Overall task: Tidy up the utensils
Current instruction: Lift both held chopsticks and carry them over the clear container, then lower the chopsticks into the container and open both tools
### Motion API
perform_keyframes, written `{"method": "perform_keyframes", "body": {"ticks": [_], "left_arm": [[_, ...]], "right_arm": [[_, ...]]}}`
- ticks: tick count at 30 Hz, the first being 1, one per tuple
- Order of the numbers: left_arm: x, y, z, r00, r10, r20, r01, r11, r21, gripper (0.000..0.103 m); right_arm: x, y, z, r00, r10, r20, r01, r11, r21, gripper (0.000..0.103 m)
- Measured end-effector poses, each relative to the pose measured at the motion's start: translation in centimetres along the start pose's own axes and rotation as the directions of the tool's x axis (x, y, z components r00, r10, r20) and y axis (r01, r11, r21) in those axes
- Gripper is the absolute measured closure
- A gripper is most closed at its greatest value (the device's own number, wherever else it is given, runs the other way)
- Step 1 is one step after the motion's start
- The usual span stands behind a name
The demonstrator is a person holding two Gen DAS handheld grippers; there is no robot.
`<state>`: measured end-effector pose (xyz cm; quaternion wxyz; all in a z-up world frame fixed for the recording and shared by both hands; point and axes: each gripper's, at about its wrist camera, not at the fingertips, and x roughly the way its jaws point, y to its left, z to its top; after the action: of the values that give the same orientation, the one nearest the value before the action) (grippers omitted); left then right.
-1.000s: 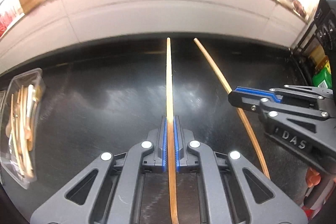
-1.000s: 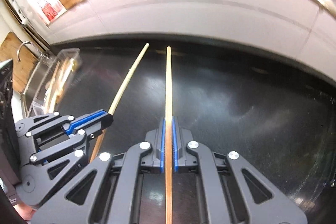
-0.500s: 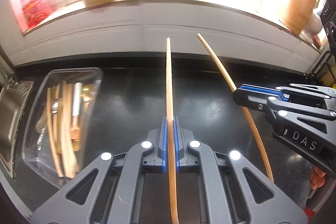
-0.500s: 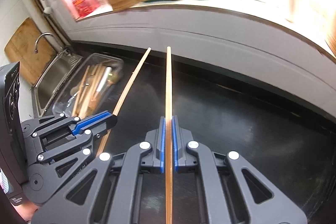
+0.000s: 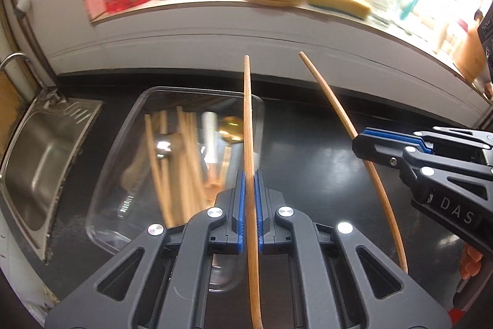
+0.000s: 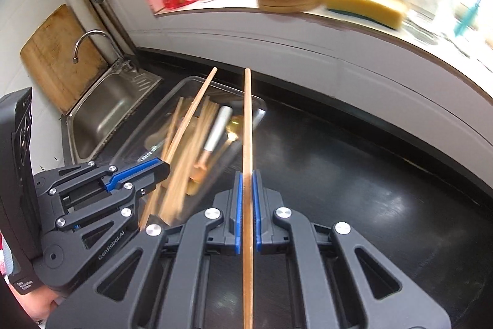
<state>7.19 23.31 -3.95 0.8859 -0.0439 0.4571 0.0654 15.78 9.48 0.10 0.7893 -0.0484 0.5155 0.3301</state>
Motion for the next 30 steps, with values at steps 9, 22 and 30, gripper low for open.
{"method": "perform_keyframes", "body": {"ticks": [9,22,30], "left_arm": [[0.5,6.9,1.5,1.0,0.014,0.003,-0.014,1.0,-0.007,0.098],[3.9,12.6,2.8,0.999,-0.023,-0.044,0.024,0.999,0.021,0.098],[5.5,13.7,3.5,0.997,-0.053,-0.06,0.054,0.998,0.019,0.098]], "right_arm": [[2.9,6.1,3.2,1.0,0.016,0.014,-0.016,1.0,0.002,0.096],[8.1,8.5,4.8,1.0,0.001,-0.007,0.0,0.991,0.134,0.096],[9.8,7.4,5.1,1.0,-0.024,-0.006,0.025,0.97,0.241,0.096]]}}
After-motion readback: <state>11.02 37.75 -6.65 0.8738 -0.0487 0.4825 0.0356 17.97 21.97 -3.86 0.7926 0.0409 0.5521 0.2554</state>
